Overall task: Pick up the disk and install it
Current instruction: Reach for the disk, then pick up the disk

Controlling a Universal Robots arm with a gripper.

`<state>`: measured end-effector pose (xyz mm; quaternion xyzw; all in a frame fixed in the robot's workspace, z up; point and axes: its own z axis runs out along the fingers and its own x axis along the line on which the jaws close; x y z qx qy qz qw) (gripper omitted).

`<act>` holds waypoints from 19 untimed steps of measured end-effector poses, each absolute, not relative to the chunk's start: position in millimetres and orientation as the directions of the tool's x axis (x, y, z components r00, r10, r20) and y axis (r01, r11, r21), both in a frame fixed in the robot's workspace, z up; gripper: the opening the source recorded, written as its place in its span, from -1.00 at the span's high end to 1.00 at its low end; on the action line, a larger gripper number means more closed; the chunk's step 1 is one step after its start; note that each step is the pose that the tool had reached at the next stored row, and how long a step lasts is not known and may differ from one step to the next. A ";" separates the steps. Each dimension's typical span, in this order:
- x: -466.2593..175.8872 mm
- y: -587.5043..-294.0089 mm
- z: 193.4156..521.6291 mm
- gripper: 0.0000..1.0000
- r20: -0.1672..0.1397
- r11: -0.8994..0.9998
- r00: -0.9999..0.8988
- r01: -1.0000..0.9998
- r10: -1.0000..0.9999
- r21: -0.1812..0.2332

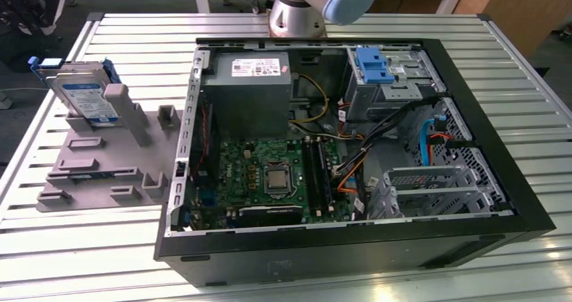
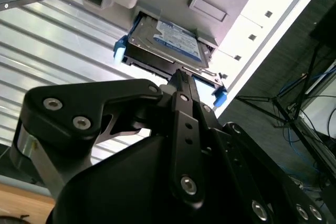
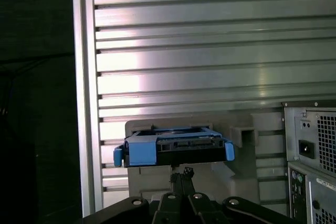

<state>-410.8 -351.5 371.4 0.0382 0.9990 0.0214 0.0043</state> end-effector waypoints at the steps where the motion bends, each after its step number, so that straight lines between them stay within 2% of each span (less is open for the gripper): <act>1: -412.6 -351.5 371.3 0.79 -0.007 0.996 -0.997 0.076 0.077 0.043; 19: -429.2 -351.1 371.0 0.79 -0.007 0.996 -0.997 0.076 0.077 0.043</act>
